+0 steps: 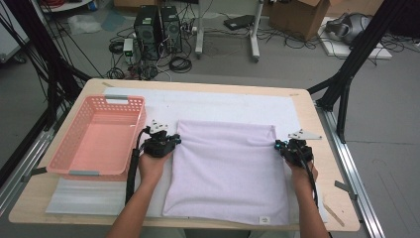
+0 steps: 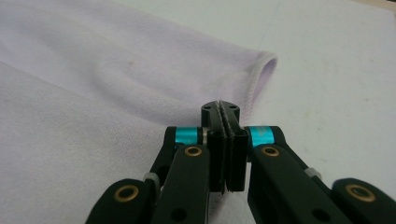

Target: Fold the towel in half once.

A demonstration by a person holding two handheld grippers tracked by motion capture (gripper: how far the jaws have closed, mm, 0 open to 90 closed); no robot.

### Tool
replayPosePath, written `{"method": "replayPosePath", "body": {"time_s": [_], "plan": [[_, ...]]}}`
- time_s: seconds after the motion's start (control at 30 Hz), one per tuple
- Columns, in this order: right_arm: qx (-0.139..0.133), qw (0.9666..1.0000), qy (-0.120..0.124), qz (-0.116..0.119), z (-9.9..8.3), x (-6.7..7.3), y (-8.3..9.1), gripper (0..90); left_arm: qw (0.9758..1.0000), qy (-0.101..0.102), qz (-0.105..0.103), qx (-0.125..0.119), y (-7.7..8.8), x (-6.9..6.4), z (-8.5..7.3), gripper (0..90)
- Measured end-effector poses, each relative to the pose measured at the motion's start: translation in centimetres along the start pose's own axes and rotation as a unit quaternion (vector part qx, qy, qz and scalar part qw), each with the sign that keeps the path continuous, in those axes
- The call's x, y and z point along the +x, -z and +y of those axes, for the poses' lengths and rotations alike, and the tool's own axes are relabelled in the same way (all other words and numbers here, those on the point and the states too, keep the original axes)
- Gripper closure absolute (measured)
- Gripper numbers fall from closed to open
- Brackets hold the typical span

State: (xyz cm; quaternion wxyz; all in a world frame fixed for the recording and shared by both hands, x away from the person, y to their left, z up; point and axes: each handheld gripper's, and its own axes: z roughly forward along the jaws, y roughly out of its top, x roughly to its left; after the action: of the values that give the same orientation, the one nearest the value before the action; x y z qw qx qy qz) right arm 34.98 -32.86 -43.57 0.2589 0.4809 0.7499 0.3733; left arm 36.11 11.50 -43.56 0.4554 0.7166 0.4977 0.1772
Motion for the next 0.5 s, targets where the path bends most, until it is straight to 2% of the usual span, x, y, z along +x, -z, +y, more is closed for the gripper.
{"method": "replayPosePath", "body": {"time_s": [0.1,0.2,0.23,0.3,0.37,0.43,0.5], "plan": [[0.003,1.0000,0.000,-0.009,0.4,-0.1,-0.8,90.0,0.9999,0.002,0.008,0.015,-0.3,0.1,-0.2,77.6],[0.025,0.9988,0.022,-0.037,0.6,0.3,-1.6,90.0,0.9998,0.015,0.006,0.007,-0.3,0.5,-0.1,63.3],[0.028,0.9986,0.019,-0.041,0.6,0.4,-1.6,89.6,0.9999,0.015,0.005,0.003,-0.2,0.6,-0.1,60.5],[0.016,0.9994,0.008,-0.029,0.6,0.2,-1.4,89.1,0.9999,0.015,0.000,-0.002,-0.3,0.8,-0.1,59.7],[0.007,0.9997,0.009,-0.022,0.8,0.2,-1.0,85.1,0.9998,0.015,-0.013,-0.007,-0.4,0.9,-0.1,59.1],[-0.008,0.9999,0.003,-0.015,0.9,0.1,-0.7,80.0,0.9997,0.009,-0.019,-0.014,-0.6,0.8,-0.1,59.1],[-0.016,0.9998,-0.002,-0.008,1.0,-0.2,-0.5,77.5,0.9996,-0.004,-0.026,-0.008,-0.8,0.7,0.3,58.4]]}}
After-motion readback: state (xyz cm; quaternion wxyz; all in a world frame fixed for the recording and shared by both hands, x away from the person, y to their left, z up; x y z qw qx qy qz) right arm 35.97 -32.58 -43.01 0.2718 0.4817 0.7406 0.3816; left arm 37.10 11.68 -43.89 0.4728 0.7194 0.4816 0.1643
